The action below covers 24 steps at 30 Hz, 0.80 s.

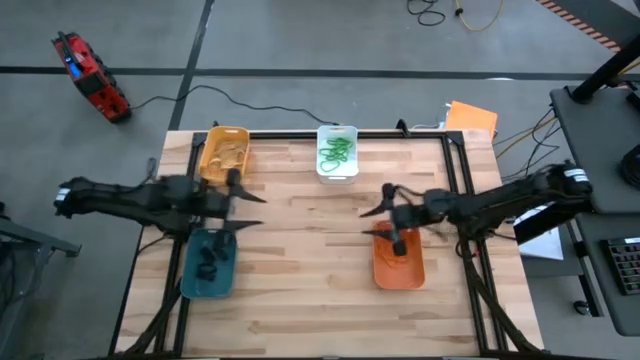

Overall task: Sort rubber bands into baskets
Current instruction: Return to Home Position

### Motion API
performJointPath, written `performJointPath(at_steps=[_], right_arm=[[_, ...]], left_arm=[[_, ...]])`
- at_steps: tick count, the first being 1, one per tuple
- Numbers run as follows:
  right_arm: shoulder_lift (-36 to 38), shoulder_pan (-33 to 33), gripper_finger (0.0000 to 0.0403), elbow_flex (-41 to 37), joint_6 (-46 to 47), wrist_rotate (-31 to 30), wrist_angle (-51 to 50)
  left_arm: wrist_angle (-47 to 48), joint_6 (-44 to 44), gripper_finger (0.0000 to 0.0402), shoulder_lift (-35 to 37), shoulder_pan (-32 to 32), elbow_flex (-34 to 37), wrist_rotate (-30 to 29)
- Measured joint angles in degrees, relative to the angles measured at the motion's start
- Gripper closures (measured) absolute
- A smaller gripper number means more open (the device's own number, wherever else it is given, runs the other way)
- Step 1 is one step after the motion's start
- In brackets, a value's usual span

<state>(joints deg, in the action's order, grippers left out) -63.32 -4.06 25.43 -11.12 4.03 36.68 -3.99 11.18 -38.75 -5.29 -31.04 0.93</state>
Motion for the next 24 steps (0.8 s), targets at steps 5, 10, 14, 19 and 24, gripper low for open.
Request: performJointPath(at_steps=[5,10,14,19,24], right_arm=[[9.99,0.14,0.0220,-7.46,1.44,-0.51,3.85],[19.37,0.16,0.0220,-12.44,1.14,-0.43,4.55],[26.37,0.10,0.0220,-16.14,1.10,-0.41,4.38],[31.97,0.10,0.0220,-19.63,1.09,-0.67,4.02],[34.87,0.11,0.0220,-22.13,1.31,-1.07,4.40]], left_arm=[[-0.55,-1.25,0.0182,15.38,-0.01,7.65,-0.26],[1.10,-0.23,0.0182,28.19,-0.06,10.39,-0.26],[3.45,-1.18,0.0182,36.32,-0.06,13.34,-0.26],[4.30,-3.63,0.0182,38.26,-0.04,17.53,-0.51],[3.84,-5.98,0.0182,37.65,0.01,18.55,-3.45]])
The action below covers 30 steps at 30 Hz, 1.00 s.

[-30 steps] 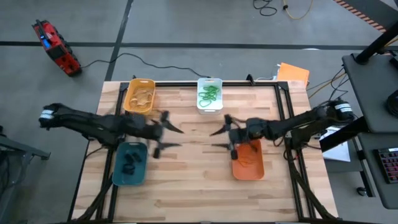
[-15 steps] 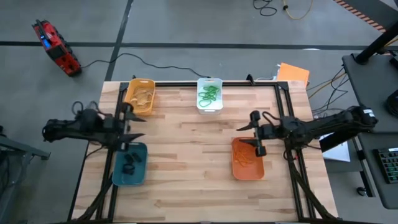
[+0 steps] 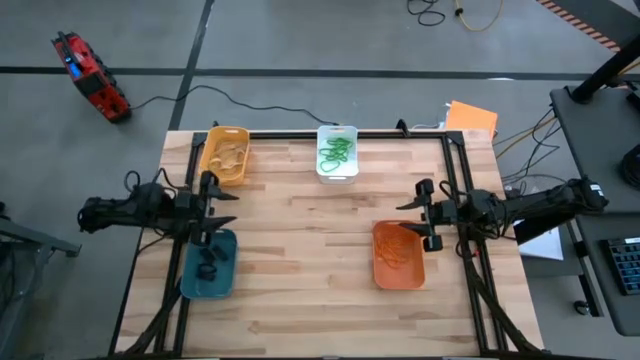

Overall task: Sort rubber bands into baskets
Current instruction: Return to Home Position

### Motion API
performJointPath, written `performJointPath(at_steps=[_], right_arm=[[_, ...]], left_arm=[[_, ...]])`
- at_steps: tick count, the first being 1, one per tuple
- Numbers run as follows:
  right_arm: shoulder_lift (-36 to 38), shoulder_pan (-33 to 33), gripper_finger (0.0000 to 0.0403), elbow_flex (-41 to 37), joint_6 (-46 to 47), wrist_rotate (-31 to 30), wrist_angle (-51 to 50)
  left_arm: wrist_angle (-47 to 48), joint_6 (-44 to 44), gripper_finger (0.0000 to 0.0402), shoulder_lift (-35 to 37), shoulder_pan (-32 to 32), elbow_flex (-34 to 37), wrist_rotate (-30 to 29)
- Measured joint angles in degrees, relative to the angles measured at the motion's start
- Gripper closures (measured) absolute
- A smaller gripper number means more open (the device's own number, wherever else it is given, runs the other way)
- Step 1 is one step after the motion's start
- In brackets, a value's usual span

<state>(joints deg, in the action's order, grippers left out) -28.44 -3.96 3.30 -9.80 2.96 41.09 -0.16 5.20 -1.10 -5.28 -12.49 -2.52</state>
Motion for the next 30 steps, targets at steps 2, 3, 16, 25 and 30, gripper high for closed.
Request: performJointPath(at_steps=[2,3,16,25,30], right_arm=[[1.02,0.03,0.0220,-1.22,0.05,-0.02,-0.06],[1.42,0.03,0.0220,-1.72,0.22,-0.02,-0.07],[2.62,-0.01,0.0220,-2.56,-1.86,0.03,1.04],[2.44,-0.01,0.0220,-2.59,-5.70,0.01,-1.72],[2.44,-0.01,0.0220,-2.61,2.13,0.02,-9.47]], left_arm=[[-0.02,-0.44,0.0182,0.57,-0.02,0.75,-0.02],[-0.11,-0.93,0.0182,0.98,-0.02,1.31,-0.01],[-7.61,-4.34,0.0182,0.98,0.04,11.87,-1.33],[-1.24,-5.17,0.0182,-0.68,0.04,11.48,-2.62],[-1.35,-5.27,0.0182,-2.02,0.04,10.16,-2.64]])
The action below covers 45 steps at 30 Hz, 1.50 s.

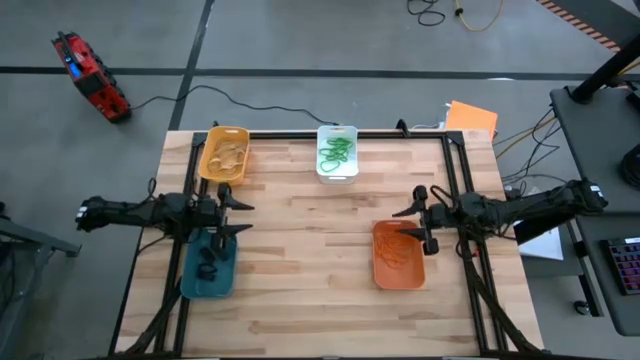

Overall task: Sort rubber bands into baskets
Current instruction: Return to Home Position

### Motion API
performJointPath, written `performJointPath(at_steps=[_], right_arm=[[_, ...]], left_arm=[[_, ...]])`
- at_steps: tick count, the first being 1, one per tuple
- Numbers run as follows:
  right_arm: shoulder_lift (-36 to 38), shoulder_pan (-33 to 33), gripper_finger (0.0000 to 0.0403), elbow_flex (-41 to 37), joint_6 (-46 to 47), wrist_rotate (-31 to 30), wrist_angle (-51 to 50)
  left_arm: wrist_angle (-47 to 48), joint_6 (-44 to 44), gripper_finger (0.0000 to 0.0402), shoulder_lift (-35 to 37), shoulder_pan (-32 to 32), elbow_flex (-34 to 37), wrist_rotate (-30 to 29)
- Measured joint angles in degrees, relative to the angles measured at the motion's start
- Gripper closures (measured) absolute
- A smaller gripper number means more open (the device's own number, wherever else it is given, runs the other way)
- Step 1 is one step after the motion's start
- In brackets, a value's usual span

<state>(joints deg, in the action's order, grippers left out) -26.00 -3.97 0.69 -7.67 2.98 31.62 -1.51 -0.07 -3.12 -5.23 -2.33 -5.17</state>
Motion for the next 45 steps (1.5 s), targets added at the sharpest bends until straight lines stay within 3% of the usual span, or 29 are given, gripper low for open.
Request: performJointPath(at_steps=[6,38,42,45], right_arm=[[-0.02,0.00,0.0220,-0.02,9.47,-0.01,-7.79],[0.11,-0.21,0.0220,0.57,6.17,-0.07,-6.05],[6.39,0.65,0.0220,0.62,9.93,2.10,-13.30],[13.21,1.79,0.0220,0.17,17.82,3.33,-25.68]], left_arm=[[0.10,-0.01,0.0182,-1.16,0.00,-1.39,0.02],[-0.16,-0.01,0.0182,-3.94,0.00,-2.57,0.04],[-0.16,-0.01,0.0182,-3.95,0.00,-2.57,0.04],[-0.16,-0.01,0.0182,-3.92,-0.02,-2.57,0.04]])
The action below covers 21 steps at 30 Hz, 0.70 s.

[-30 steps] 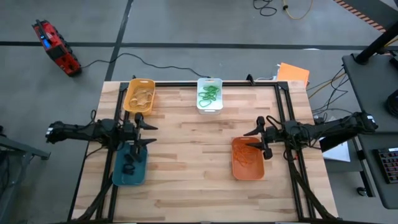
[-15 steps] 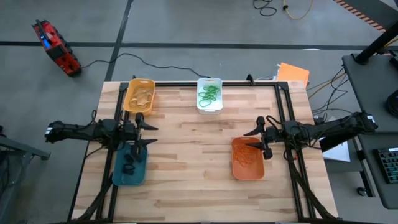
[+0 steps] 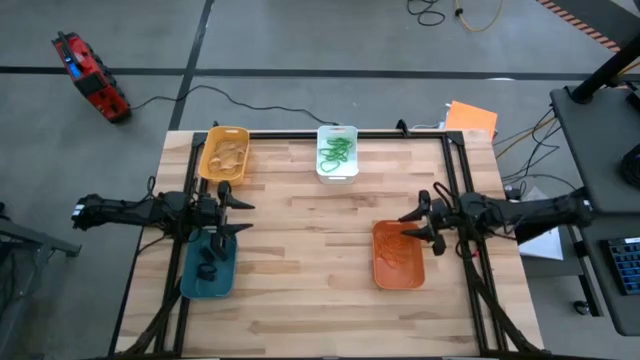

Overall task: Sort rubber bands into baskets
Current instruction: Return to Home Position

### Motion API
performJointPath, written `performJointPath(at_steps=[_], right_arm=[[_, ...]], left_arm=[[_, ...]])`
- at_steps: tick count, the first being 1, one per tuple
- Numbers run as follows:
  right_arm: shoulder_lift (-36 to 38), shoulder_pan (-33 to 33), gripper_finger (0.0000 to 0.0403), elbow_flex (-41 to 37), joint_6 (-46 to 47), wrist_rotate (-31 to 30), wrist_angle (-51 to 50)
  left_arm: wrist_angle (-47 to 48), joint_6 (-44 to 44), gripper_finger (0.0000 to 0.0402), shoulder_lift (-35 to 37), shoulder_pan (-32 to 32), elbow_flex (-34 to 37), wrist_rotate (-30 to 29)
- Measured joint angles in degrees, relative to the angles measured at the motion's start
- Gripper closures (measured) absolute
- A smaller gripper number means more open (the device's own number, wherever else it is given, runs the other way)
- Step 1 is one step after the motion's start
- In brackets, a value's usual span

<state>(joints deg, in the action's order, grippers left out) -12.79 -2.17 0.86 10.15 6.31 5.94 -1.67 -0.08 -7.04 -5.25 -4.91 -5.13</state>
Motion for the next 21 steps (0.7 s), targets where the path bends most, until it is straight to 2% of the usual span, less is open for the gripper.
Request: performJointPath(at_steps=[2,7,15,21], right_arm=[[3.94,0.09,0.0220,0.03,4.26,-0.92,-4.93],[12.54,1.28,0.0220,-0.04,8.51,-0.29,-4.84],[12.76,2.34,0.0220,-0.17,10.28,1.46,-4.41],[12.78,3.11,0.0220,-0.17,12.94,10.00,-3.32]], left_arm=[[0.00,0.00,0.0182,-0.02,0.00,0.00,0.00],[0.04,0.02,0.0182,-0.16,0.02,0.00,0.00],[0.06,0.02,0.0182,-0.75,0.00,0.00,0.00],[0.06,0.00,0.0182,-1.56,0.00,0.00,0.00]])
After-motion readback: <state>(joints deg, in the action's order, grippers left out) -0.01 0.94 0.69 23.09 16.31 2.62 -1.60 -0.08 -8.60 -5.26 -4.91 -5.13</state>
